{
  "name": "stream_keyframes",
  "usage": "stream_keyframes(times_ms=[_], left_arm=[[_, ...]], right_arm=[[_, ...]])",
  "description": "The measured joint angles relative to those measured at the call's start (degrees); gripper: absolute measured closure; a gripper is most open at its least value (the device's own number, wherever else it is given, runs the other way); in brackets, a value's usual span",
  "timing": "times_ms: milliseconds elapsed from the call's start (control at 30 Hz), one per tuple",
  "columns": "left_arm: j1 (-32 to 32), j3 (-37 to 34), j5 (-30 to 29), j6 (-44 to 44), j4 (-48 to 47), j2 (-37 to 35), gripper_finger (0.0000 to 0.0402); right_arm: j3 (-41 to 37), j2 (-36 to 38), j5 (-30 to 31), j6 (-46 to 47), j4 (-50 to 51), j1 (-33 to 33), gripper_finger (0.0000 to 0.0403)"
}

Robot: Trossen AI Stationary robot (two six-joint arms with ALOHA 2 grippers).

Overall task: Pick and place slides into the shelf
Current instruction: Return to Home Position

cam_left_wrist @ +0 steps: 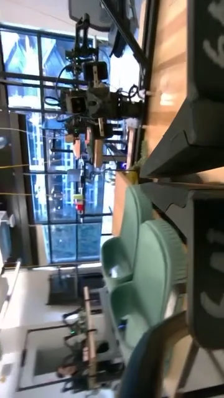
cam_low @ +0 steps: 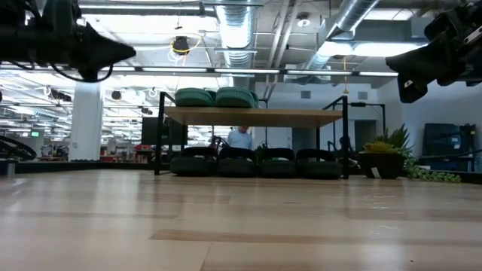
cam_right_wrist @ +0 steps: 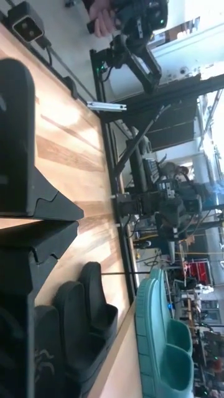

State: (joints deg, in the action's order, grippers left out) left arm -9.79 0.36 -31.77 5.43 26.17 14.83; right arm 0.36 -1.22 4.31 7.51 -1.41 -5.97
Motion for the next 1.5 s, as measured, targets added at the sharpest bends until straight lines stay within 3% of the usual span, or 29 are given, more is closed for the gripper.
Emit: stream_keyframes(times_ms=[100, 267, 567, 767, 1033, 1300, 1400, 1500], left_arm=[[0.61, 0.0, 1.05, 2.34, 0.73, 0.0, 0.0388], [5.4, 0.0, 12.2, 2.43, 1.83, 0.0, 0.0388], [13.99, 0.0, 23.84, 0.44, -3.38, 0.0, 0.0388], [12.34, 0.0, 24.0, -1.7, -12.23, 0.02, 0.0388], [9.55, 0.0, 28.15, 0.86, -15.78, 0.0, 0.0388], [6.76, 0.0, 31.97, 4.19, -21.4, -0.19, 0.0388], [5.76, 0.0, 32.15, 7.55, -17.86, -3.57, 0.0388], [5.63, -0.02, 30.95, 8.37, -21.06, -10.55, 0.0388]], right_arm=[[0.0, -0.01, 0.04, 0.0, -0.01, 0.04, 0.0403], [0.0, -0.01, 0.2, 0.0, -0.04, 1.3, 0.0403], [-0.02, -0.01, 0.18, 1.53, -0.04, 3.73, 0.0403], [-0.02, -0.82, 0.05, 1.16, -0.01, 3.75, 0.0403], [-0.04, -4.49, -3.31, 1.0, 0.58, 3.72, 0.0403], [-0.04, -4.77, -4.2, -6.26, 0.7, 1.86, 0.0403], [-0.04, -4.63, -3.71, -6.61, 0.67, 1.99, 0.0403], [-0.04, -4.6, -2.9, -6.03, 0.52, 1.87, 0.0403]])
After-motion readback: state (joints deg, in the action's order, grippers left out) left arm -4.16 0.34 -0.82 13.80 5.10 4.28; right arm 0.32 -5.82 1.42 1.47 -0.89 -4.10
